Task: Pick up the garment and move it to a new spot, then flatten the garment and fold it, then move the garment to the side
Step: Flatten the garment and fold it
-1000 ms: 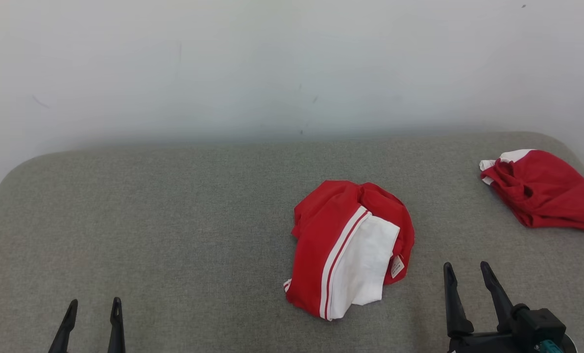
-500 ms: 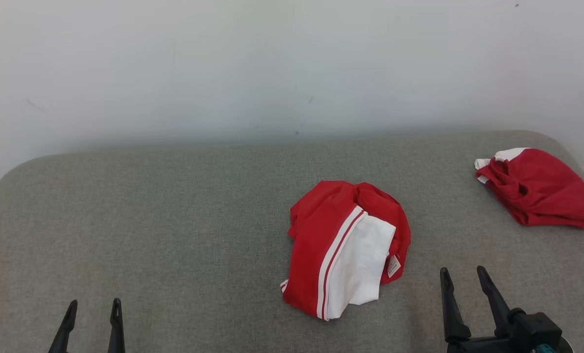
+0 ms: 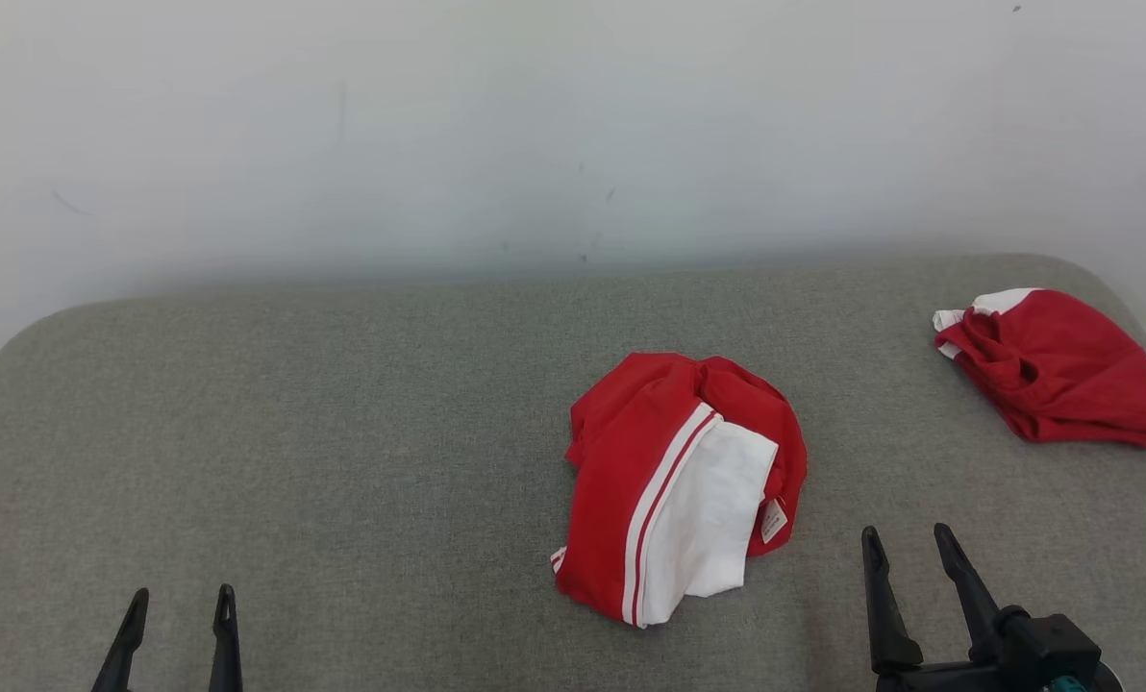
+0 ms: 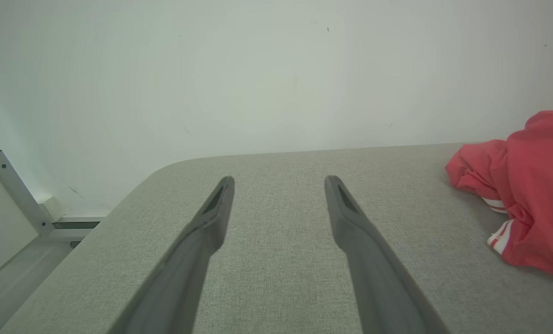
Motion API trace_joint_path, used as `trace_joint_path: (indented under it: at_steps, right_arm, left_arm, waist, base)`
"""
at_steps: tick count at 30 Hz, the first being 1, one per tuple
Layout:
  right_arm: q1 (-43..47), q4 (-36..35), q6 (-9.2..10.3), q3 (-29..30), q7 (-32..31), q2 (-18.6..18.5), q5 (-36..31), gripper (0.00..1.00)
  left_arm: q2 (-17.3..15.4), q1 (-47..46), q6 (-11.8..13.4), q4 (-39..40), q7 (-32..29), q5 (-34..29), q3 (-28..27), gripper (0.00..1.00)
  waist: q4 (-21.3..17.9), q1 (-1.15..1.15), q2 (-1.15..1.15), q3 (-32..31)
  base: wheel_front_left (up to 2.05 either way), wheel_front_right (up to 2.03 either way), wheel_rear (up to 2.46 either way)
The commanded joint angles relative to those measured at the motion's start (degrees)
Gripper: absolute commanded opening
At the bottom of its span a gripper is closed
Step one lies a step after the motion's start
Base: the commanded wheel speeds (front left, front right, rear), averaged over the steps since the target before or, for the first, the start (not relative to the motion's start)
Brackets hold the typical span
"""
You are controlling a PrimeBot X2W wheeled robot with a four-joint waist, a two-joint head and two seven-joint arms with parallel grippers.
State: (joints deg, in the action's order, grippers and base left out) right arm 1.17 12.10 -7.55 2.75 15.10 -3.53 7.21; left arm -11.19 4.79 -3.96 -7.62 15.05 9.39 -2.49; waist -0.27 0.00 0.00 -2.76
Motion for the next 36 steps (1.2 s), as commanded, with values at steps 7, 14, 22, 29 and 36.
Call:
trace_joint_path:
  at_steps: [7, 14, 22, 29, 36]
  right_arm:
    - [0.39, 0.12, 0.15, -0.1, 0.06, 0.11, -0.06, 1.0]
    - [0.49, 0.18, 0.15, -0.14, 0.06, -0.01, 0.16, 1.0]
    - [-0.08, 0.29, 0.15, -0.17, 0.06, 0.01, 0.11, 1.0]
    - [-0.68, 0.52, 0.15, -0.72, 0.06, -0.11, 0.62, 1.0]
    - [-1.24, 0.46, 0.15, -0.82, 0.06, -0.01, 0.67, 1.0]
  left_arm:
    - [0.05, 0.47, 0.21, -0.13, 0.17, 0.01, -0.38, 1.0]
    - [0.06, 0.22, 0.04, -0.12, 0.17, 0.14, -0.49, 1.0]
    - [0.89, -1.22, -0.49, 0.44, 0.17, -0.18, 0.77, 1.0]
    - [2.32, -5.12, -2.06, 0.39, 0.17, -1.62, 6.63, 1.0]
    - [4.12, -11.97, -3.07, -2.42, 0.17, -1.57, 14.88, 1.0]
  waist:
    - [-0.05, 0.0, 0.0, 0.01]
    - [0.0, 0.0, 0.0, 0.03]
    - [-0.27, 0.0, 0.0, 0.41]
    - [-1.68, 0.0, 0.0, 1.19]
    - [-4.45, 0.0, 0.0, 2.69]
  base:
    - [0.0, 0.0, 0.0]
    - [0.0, 0.0, 0.0]
    - [0.0, 0.0, 0.0]
    - [0.0, 0.0, 0.0]
    - [0.0, 0.0, 0.0]
